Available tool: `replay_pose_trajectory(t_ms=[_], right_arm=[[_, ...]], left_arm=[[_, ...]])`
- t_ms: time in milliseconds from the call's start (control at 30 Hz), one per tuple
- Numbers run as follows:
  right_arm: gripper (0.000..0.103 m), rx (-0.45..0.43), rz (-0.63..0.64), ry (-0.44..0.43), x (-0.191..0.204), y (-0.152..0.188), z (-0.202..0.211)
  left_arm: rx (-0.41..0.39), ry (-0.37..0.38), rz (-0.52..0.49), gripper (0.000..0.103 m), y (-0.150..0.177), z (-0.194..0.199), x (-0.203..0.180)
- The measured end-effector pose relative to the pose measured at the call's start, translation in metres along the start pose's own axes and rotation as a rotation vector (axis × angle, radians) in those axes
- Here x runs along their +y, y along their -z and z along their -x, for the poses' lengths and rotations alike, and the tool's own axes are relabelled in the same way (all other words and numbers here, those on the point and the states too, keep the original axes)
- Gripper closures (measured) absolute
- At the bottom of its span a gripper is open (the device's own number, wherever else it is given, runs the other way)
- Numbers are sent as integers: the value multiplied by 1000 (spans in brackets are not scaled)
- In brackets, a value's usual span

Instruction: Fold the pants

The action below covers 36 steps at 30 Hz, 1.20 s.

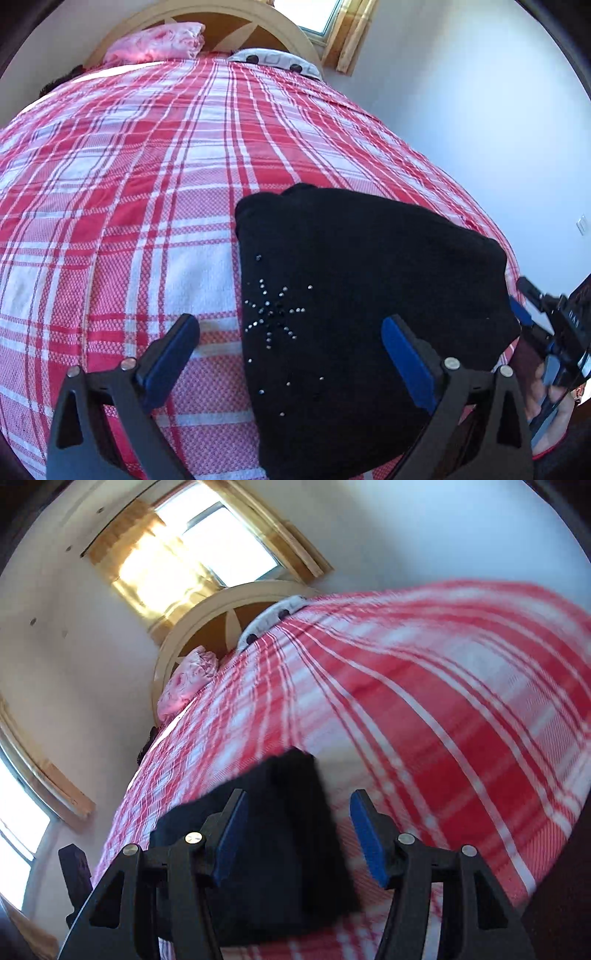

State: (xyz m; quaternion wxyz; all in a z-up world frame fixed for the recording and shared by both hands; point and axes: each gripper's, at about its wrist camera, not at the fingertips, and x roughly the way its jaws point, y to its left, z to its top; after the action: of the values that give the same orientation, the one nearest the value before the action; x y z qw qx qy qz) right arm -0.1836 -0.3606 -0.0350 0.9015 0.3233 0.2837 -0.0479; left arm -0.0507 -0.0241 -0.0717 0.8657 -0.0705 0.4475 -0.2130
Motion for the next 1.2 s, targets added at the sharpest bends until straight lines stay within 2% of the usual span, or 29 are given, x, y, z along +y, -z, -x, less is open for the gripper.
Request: replay_pose_trajectory(t_ms=[133,200,267,333,467,533,567,667,733,767,800,867,1000,1100,1200], right_arm=[[44,70,-104,-80,-24,28,-16],[41,12,-145,-134,-27,44,-11],[40,30,-210,-217,-31,55,-12],[40,46,-255,-262,-32,60,-12],[38,127,-241,-322,-19,69,-20],[38,148,-215,-341,-11,71,-26],[38,153,-205,-345,-8,70,-30],[41,137,-188,-321,2,68,-39],[59,126,-130,-259,13,65,-47],[64,125,-107,-225,15,64,-48],[64,118,-100,-213,19,65,-51],[67,113,-120,-218,19,64,-53],[77,111,-78,-154,22,63,-51],[79,98,11,-102,43,59,-46],[80,86,53,-89,57,50,-41]], left_arm=[[5,-22,-7,0,-1,-6,-4],[7,-28,-8,0,-3,-8,-3],[9,-37,-5,0,-1,-7,-4],[4,-40,-1,0,-3,-9,-5],[4,-25,-15,1,-2,-8,-9],[5,-16,-40,7,-2,-9,-15],[3,-8,-55,14,-1,-8,-18],[-2,4,-73,22,-1,-7,-22],[-3,17,-69,28,-2,-6,-21],[-2,22,-71,33,-2,-6,-22],[-2,26,-75,42,-3,-5,-23],[1,48,-93,56,-3,-3,-29],[1,39,-100,65,-5,-2,-33],[6,61,-82,71,-9,1,-29],[-2,61,-95,72,-12,8,-29]])
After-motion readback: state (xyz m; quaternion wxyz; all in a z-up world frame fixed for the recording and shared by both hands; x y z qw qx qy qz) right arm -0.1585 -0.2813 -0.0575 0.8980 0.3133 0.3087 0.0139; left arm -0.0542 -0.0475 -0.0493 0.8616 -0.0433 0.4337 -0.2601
